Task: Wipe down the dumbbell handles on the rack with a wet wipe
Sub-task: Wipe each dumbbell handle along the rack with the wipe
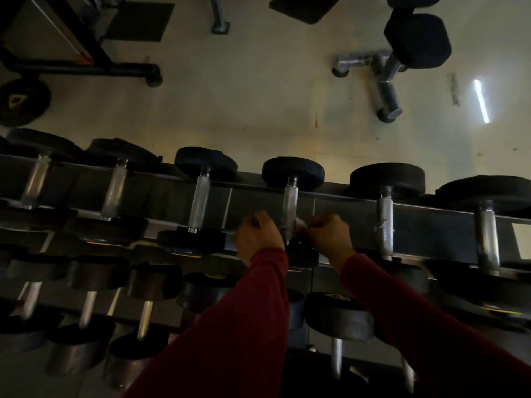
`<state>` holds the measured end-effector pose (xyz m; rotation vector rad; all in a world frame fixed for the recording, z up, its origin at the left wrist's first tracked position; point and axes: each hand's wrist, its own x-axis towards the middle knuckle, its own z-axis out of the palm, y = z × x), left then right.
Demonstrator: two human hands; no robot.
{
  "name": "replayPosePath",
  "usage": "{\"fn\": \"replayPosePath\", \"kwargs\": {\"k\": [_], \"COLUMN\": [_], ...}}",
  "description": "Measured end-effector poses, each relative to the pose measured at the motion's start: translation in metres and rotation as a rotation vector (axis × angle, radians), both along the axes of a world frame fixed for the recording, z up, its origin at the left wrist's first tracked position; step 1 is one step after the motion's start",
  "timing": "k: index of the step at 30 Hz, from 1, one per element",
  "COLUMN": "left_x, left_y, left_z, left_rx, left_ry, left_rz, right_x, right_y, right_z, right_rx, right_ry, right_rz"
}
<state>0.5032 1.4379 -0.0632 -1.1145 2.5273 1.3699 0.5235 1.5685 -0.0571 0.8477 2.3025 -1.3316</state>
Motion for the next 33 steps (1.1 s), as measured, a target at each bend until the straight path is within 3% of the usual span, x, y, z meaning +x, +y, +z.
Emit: {"fn": "replayPosePath", "kwargs": {"k": [4, 10, 16, 22, 24, 30, 33], "left_x": [0.000, -0.001, 0.000, 0.001, 0.001, 0.001, 0.001], "left_y": [-0.002, -0.001, 0.000, 0.000, 0.000, -0.001, -0.001], "left_z": [-0.001, -0.003, -0.003, -0.005, -0.005, -0.005, 0.000], "left_rx": [0.005, 0.056, 0.051, 0.099, 0.101, 0.109, 0.101], "left_ry": [0.001, 0.009, 0.027, 0.013, 0.019, 0.063, 0.076], "left_rz": [-0.019, 0.039, 0.067, 0.121, 0.129, 0.153, 0.145], "right_x": [-0.019, -0.045, 0.003, -0.035, -0.044, -0.024, -0.044], "right_y": [0.005, 0.009, -0.003, -0.007, -0.005, 0.015, 0.016], "right_z": [0.005, 0.019, 0.015, 0.019, 0.016, 0.011, 0.021], "right_rx": [-0.088, 0.027, 0.120, 0.315, 0.342, 0.326, 0.391], "right_ry": [0.018, 0.186, 0.184, 0.497, 0.503, 0.631, 0.596], "right_rz": [-0.034, -0.043, 0.157, 0.217, 0.359, 1.126, 1.128]}}
